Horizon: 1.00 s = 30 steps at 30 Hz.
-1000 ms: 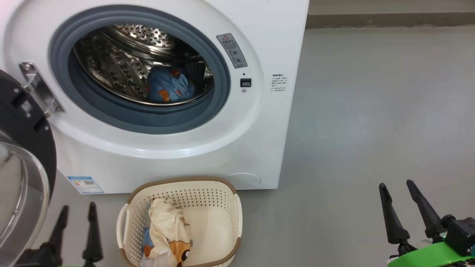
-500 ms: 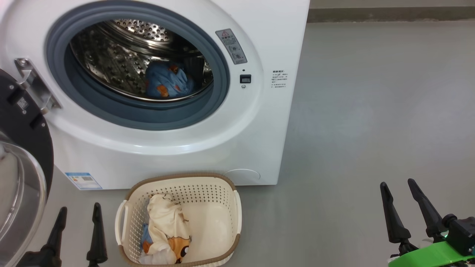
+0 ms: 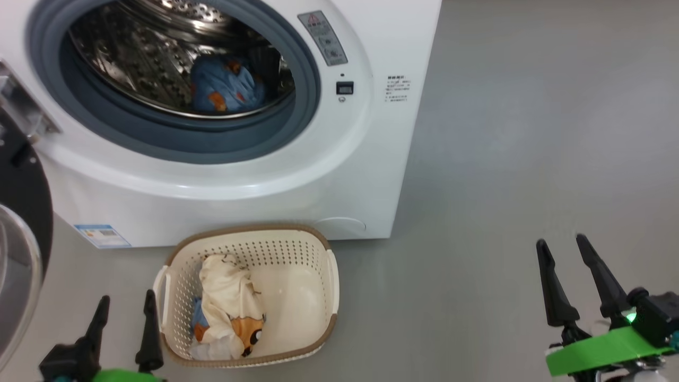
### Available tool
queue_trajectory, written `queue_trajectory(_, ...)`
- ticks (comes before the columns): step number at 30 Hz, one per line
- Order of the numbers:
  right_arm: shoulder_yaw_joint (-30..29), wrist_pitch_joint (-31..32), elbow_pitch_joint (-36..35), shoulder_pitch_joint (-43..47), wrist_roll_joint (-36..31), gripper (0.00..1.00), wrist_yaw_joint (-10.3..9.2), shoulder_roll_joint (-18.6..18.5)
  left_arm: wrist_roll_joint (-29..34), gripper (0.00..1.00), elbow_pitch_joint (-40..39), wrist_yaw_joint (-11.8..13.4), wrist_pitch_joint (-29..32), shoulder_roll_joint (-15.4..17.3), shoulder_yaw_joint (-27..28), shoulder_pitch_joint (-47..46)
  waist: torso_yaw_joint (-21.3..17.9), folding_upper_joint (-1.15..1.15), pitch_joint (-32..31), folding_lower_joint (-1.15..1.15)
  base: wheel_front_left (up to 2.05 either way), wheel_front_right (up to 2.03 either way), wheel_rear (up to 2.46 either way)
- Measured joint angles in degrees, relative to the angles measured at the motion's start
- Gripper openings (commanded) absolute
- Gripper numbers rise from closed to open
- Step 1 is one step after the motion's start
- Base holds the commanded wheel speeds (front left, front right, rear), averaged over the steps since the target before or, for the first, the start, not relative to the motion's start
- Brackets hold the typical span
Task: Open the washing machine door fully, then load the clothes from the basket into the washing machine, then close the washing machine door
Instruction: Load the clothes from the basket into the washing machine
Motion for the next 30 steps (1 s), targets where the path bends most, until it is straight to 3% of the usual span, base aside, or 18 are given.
queue_trajectory(19,4.5,0.0,-0.2,-11.6,-0.1,1.00,0.00,2.2,0.4,1.00,31.3,-0.4,0.2,4.0,-5.7,-23.3,-4.0,0.00,14.2,0.01,0.00,0.00,0.00)
queue_trajectory(30,7.1,0.0,-0.2,-16.6,-0.1,1.00,0.00,3.5,2.4,1.00,46.3,0.4,4.2,7.5,-8.6,-35.8,-7.7,0.00,22.1,0.01,0.00,0.00,0.00)
